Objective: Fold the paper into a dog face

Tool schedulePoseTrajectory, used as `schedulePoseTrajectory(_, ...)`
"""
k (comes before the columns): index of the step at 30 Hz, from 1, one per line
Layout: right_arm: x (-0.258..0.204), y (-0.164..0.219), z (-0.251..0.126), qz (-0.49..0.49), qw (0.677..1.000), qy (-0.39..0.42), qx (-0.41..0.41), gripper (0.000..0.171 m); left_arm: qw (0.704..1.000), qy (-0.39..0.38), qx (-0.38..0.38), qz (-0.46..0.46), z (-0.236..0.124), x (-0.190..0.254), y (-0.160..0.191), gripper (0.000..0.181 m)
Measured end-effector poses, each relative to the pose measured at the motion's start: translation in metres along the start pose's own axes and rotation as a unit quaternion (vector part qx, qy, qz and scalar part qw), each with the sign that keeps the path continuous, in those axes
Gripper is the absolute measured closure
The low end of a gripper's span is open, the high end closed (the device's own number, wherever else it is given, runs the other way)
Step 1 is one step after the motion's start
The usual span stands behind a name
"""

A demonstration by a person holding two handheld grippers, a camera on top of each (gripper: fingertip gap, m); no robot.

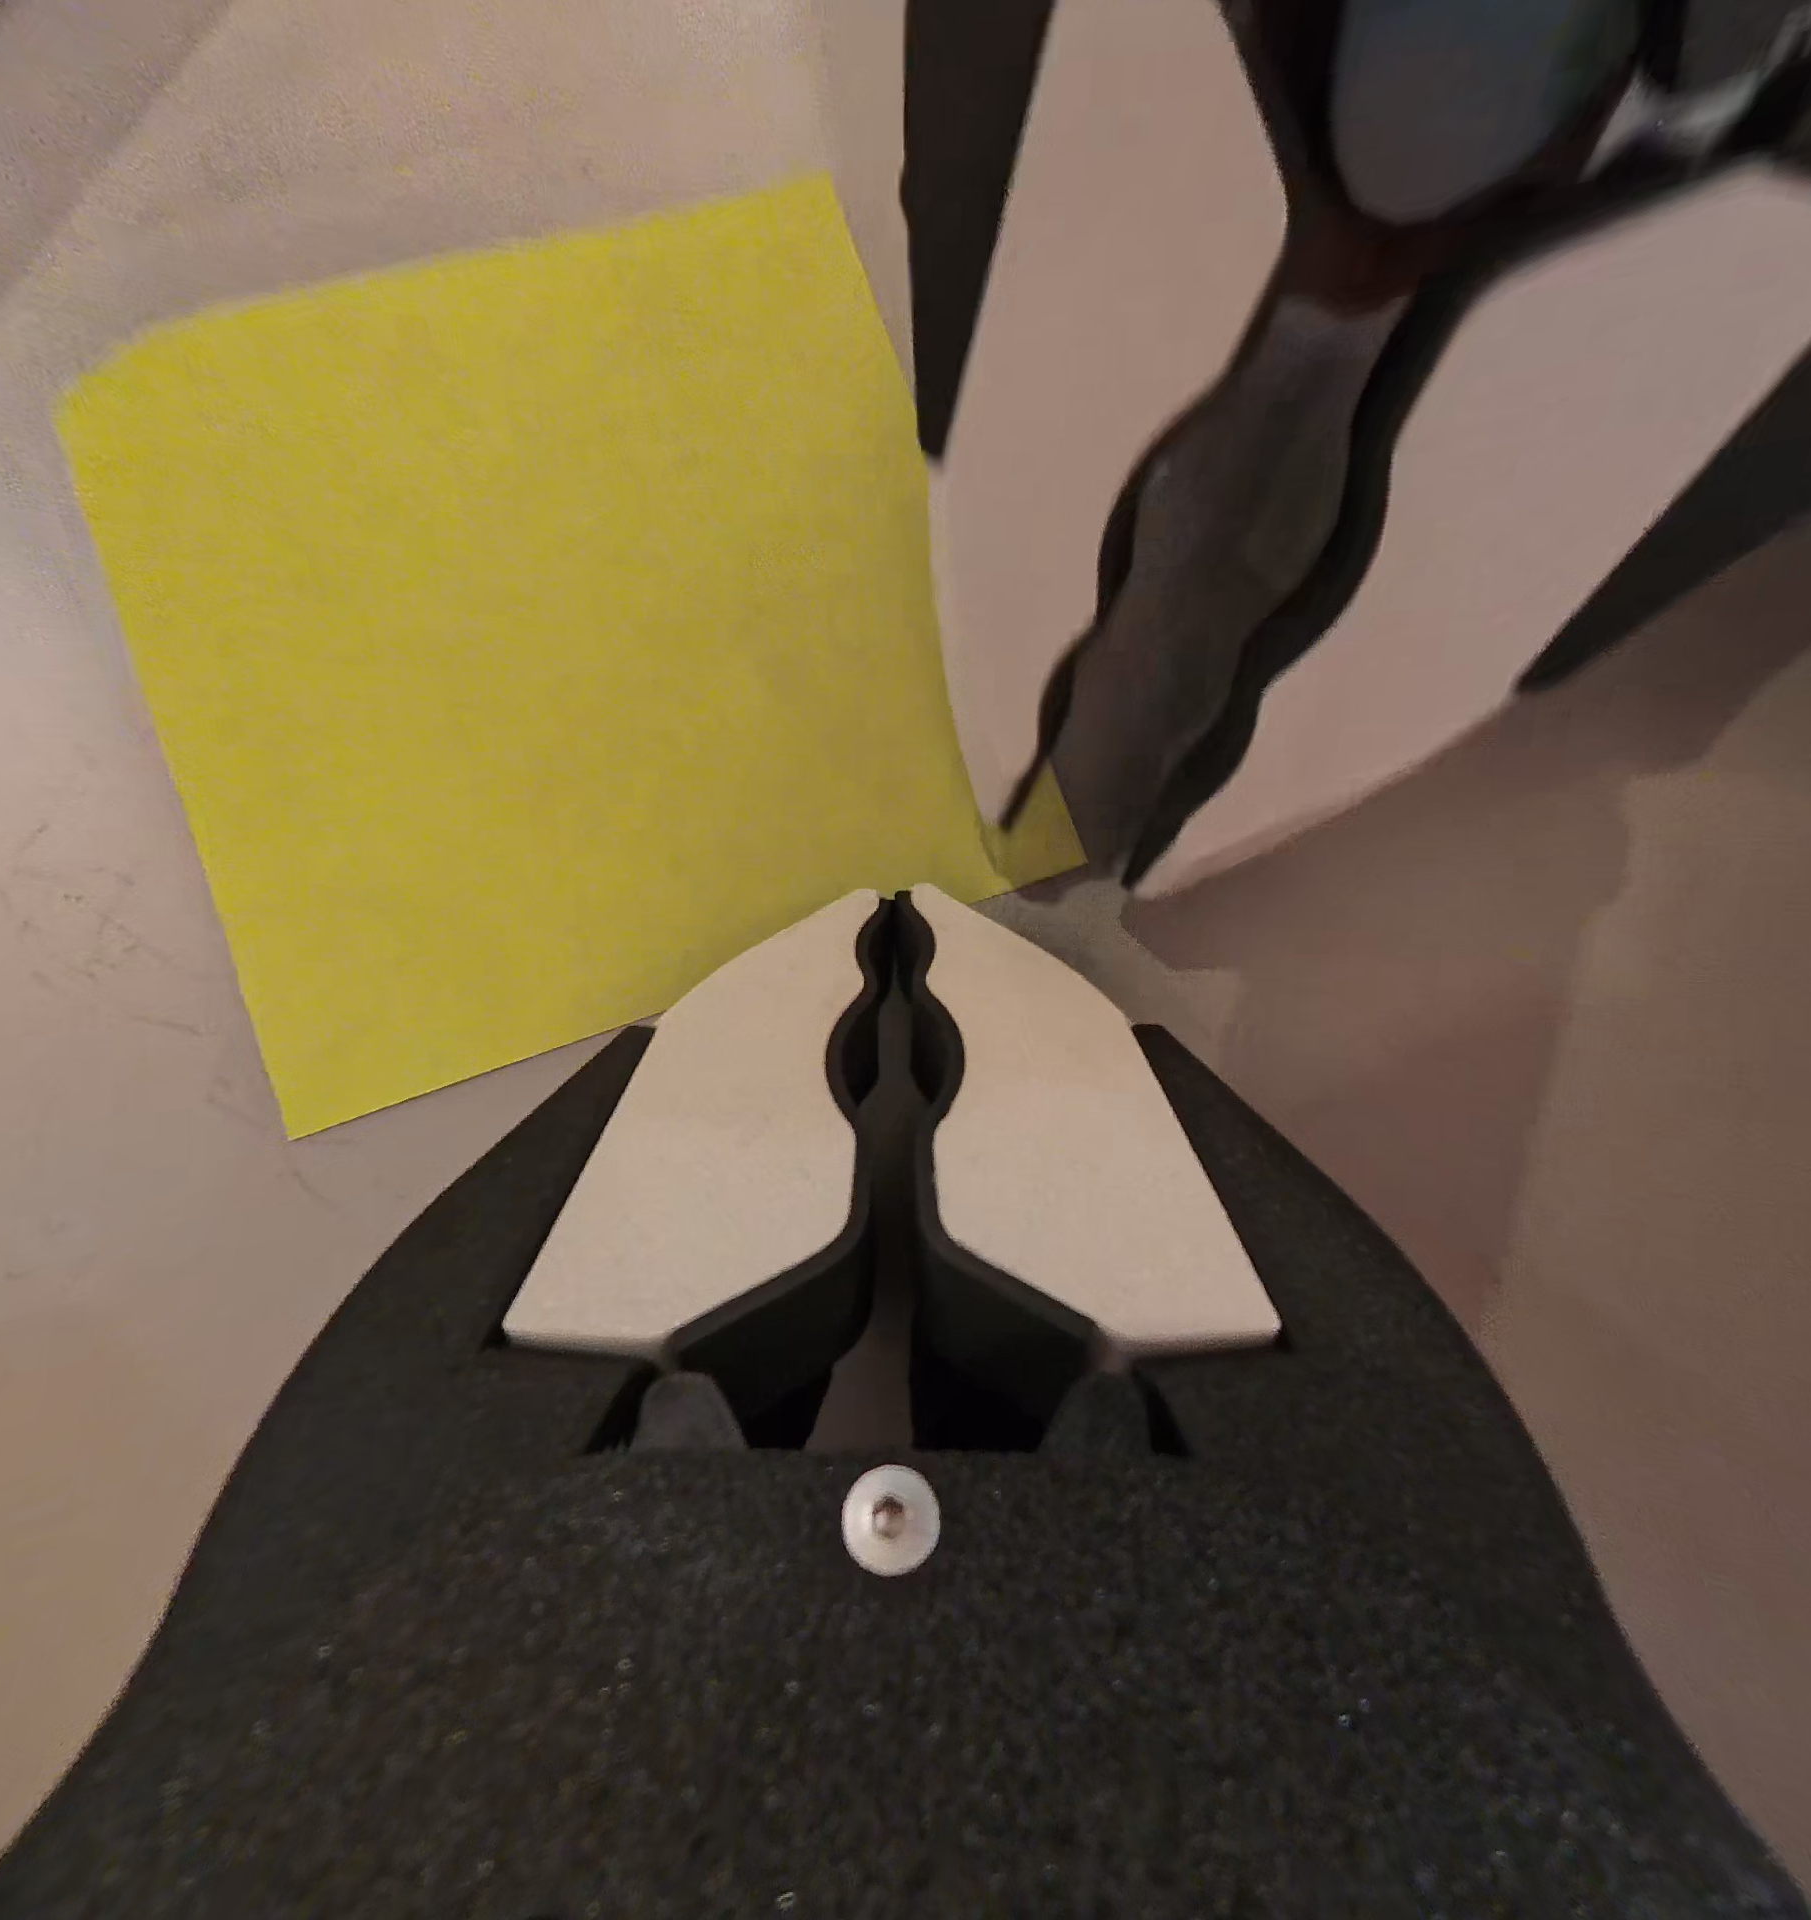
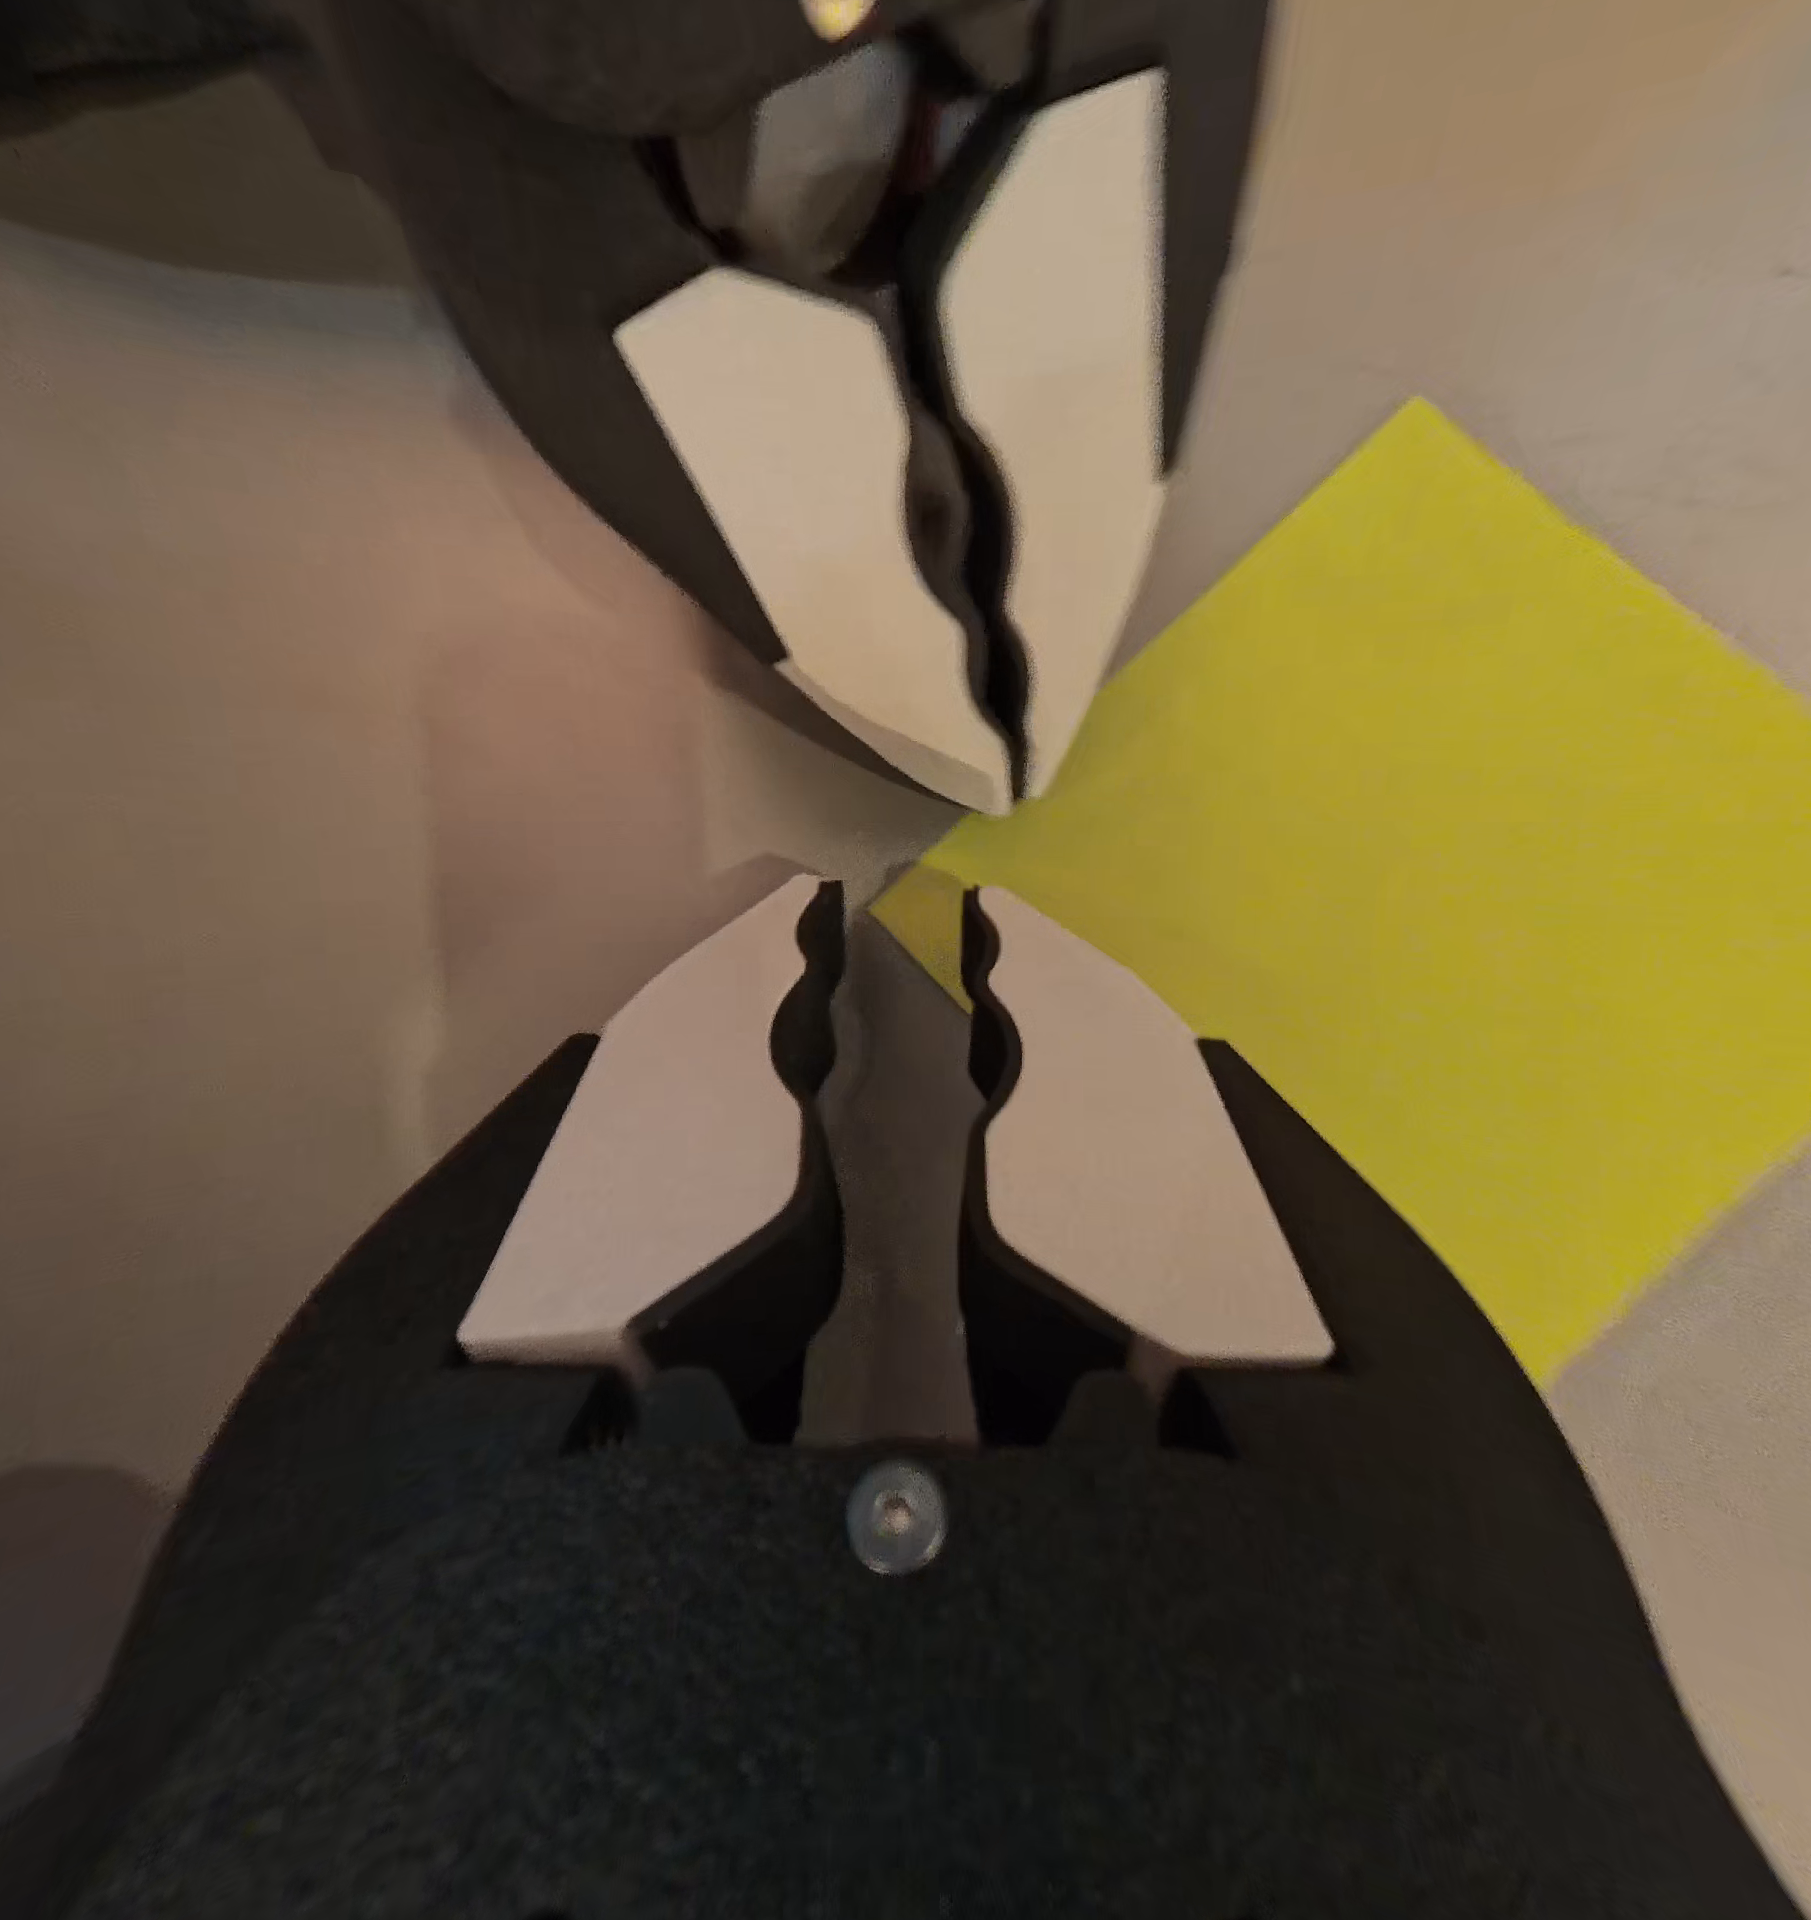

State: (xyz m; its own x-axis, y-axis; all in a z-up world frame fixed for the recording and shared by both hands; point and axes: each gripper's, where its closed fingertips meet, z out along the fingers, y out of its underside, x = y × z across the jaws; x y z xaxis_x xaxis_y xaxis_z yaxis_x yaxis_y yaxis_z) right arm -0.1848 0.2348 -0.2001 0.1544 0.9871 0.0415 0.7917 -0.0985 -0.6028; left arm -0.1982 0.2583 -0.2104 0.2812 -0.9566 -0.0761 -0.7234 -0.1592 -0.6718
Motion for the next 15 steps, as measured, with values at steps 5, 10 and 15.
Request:
schedulePoseTrajectory(5, 0.064, 0.016, -0.057, 0.127, 0.984, 0.113, 0.056, 0.137, 1.000, -0.001, 0.000, -0.001, 0.000, 0.000, 0.000, 0.181)
schedulePoseTrajectory(10, 0.086, 0.057, -0.066, 0.256, 0.950, 0.167, 0.071, 0.142, 1.000, 0.021, -0.002, -0.001, -0.004, 0.010, -0.001, 0.181)
schedulePoseTrajectory(15, 0.091, 0.049, -0.068, 0.223, 0.934, 0.242, 0.141, 0.147, 0.996, 0.022, 0.048, -0.069, -0.018, -0.017, -0.033, 0.174)
